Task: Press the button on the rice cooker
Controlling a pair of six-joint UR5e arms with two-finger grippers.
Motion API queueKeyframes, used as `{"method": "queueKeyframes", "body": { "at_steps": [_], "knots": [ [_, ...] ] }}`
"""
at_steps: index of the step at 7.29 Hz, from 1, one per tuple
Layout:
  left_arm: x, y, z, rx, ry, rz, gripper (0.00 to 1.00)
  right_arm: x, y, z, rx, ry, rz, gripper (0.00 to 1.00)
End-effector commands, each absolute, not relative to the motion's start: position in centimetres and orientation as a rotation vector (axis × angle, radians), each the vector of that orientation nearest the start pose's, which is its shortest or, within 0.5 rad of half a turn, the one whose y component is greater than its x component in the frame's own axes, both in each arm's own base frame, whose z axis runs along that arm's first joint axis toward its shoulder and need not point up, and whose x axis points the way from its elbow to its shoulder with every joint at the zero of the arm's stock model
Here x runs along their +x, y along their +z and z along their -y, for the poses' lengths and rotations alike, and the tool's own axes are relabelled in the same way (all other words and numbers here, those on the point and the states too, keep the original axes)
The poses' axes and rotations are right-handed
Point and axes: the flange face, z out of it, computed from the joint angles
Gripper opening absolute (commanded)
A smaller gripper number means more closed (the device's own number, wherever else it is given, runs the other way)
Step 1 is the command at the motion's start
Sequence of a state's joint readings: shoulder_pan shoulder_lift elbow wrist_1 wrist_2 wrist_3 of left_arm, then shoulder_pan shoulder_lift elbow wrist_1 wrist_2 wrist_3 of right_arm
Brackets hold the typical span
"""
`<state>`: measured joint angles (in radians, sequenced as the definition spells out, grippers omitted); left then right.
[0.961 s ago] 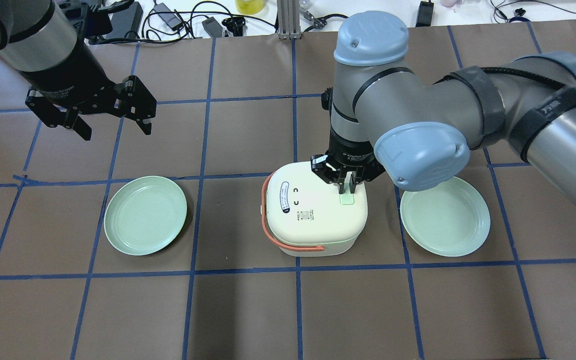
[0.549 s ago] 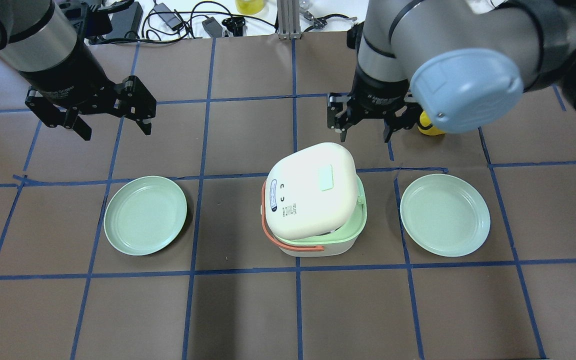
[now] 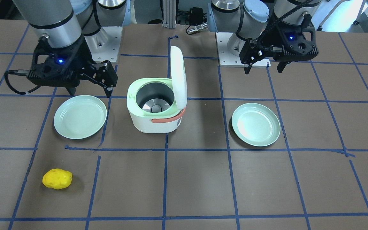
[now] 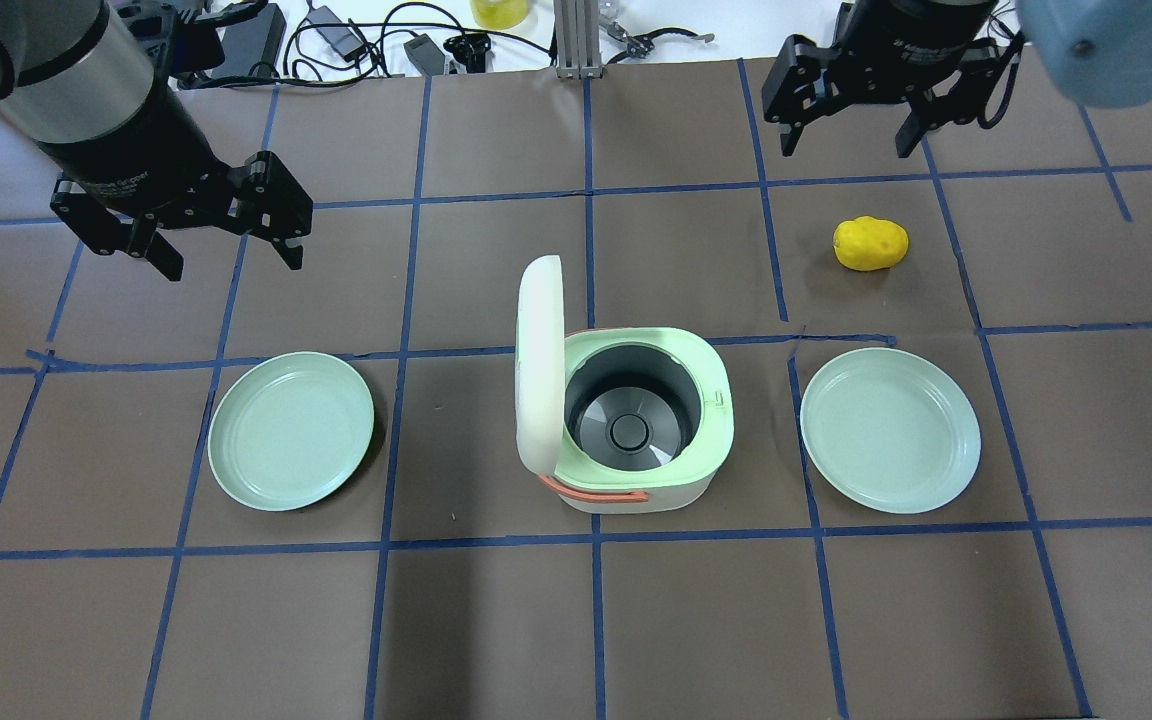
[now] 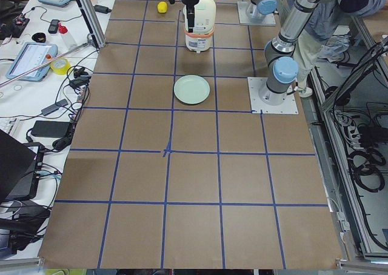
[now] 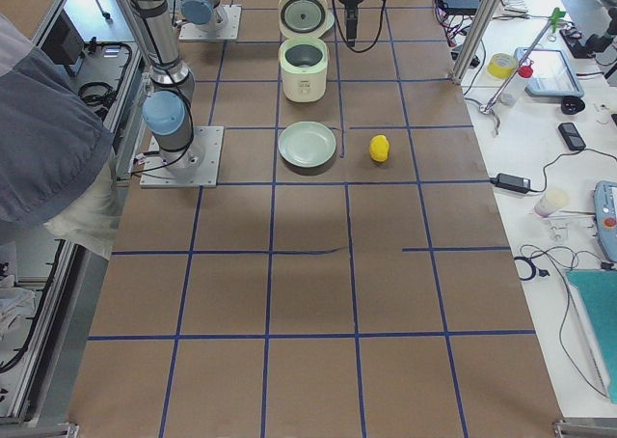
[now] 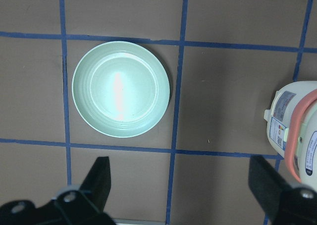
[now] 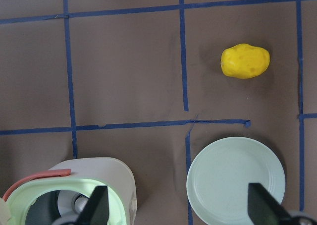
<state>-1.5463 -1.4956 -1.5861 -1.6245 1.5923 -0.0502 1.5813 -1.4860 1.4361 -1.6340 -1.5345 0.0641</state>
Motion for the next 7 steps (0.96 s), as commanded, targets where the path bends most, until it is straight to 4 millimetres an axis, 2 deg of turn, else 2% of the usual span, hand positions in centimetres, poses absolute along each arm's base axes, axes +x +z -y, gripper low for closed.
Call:
{"method": "queueKeyframes", "body": {
  "at_steps": [1,5,6,7],
  "knots": [
    [-11.98,51.08,46.3,-0.117,-0.01,-3.118,1.0,12.21,52.99,53.95,0.101,-0.209,-3.095,1.0],
    [-11.98,51.08,46.3,-0.115,-0.01,-3.118,1.0,12.09,53.04,53.8,0.1,-0.208,-3.108,1.0],
    [-11.98,51.08,46.3,-0.115,-0.01,-3.118,1.0,12.16,52.98,53.78,0.072,-0.208,-3.111,1.0],
    [-11.98,51.08,46.3,-0.115,-0.01,-3.118,1.0,11.98,52.96,53.76,-0.033,-0.207,-3.135,1.0]
  ]
}}
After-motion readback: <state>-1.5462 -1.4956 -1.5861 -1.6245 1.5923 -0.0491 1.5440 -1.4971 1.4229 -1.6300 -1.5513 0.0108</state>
